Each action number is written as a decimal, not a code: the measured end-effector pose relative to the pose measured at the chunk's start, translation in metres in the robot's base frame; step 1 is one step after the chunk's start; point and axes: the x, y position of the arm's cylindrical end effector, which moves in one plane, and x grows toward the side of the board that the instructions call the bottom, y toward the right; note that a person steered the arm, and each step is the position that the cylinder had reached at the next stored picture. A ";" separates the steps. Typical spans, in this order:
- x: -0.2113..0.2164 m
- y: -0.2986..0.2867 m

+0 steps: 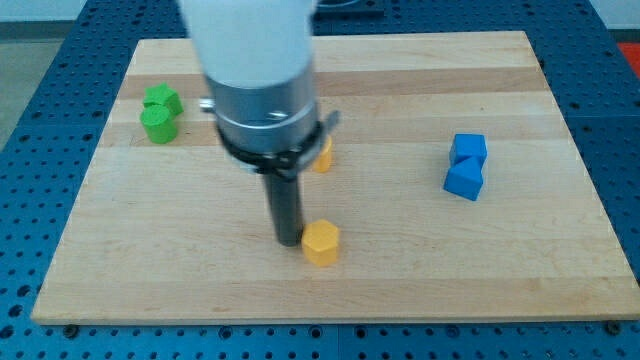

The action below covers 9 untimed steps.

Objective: Slide the yellow heart close to the hexagon

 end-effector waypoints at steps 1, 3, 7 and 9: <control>0.001 0.023; -0.061 0.045; -0.067 0.012; -0.116 0.005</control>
